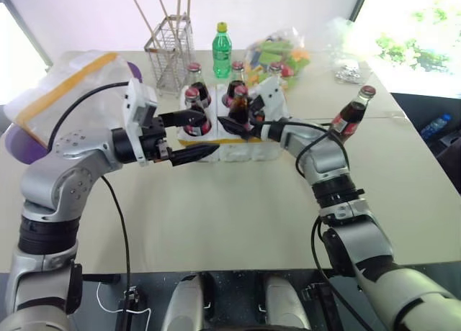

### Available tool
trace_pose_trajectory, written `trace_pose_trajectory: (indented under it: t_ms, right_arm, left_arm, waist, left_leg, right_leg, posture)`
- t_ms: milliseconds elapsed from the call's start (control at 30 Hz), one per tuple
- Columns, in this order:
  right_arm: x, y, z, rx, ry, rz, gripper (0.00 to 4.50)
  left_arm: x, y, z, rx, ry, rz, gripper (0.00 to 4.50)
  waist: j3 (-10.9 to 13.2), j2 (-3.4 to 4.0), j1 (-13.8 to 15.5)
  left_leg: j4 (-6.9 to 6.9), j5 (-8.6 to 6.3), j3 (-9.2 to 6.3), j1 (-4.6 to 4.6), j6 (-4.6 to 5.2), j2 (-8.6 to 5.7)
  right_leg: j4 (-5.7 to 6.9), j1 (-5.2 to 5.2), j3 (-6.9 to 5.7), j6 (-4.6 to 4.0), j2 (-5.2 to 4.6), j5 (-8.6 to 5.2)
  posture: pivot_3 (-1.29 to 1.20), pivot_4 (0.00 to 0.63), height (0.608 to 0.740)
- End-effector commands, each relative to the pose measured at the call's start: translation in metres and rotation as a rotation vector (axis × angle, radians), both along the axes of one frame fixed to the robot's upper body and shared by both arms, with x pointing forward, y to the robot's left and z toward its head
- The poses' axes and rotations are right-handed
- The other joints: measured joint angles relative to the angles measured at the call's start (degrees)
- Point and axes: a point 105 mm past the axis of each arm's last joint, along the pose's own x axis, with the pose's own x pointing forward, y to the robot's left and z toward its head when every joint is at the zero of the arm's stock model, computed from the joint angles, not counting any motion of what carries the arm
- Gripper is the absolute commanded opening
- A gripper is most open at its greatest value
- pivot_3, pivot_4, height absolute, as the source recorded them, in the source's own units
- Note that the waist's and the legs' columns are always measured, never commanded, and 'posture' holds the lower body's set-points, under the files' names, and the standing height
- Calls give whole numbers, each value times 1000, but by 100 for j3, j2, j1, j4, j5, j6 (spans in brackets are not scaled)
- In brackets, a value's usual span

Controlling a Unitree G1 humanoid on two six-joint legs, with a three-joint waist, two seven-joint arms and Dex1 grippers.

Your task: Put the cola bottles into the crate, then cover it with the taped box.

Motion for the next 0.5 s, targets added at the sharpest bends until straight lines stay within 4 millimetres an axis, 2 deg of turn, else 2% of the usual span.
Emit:
trace_pose_trajectory:
  t_ms: [33,100,200,267,400,500]
  right_arm:
    - [-16,-44,42,99,-106,-95,4479]
    - [-31,-80,47,100,-130,-189,4479]
    - [-55,-132,40,67,-122,-347,4479]
    - [-68,-157,30,52,-93,-443,4479]
    - [-83,-207,2,59,-14,-668,4479]
    - [-84,-231,-9,32,-17,-791,4479]
  left_arm:
    - [-4,0,10,-6,-58,-5,4500]
    - [-4,0,10,-8,-57,-8,4500]
    - [-4,0,9,-10,-54,-12,4500]
    - [-3,-1,9,-11,-52,-15,4500]
    - [2,-6,9,-18,-51,-23,4500]
    - [3,-11,10,-24,-55,-41,4500]
  waist:
    - [0,0,49]
    - [0,0,102]
    - [-1,-2,136]
    - [-1,-2,115]
    - [-1,-2,53]
    - [-1,-1,55]
  left_leg:
    - [0,0,1,-4,0,-2]
    - [0,-1,4,-5,0,-6]
    - [-1,-2,2,-5,2,-7]
    - [-1,-8,1,-4,10,-6]
    - [-3,-22,9,5,35,0]
    - [-3,-21,8,6,35,3]
  right_leg:
    - [-4,0,-1,0,-3,0]
    - [-12,1,0,1,-8,0]
    - [-16,4,-4,0,-8,0]
    - [-18,6,-6,0,-8,0]
    - [-14,4,-4,0,-3,0]
    - [-13,4,-4,-1,3,0]
  posture:
    - [0,150,736]
    - [0,150,736]
    - [0,150,736]
    - [0,150,736]
    - [0,150,736]
    - [0,150,736]
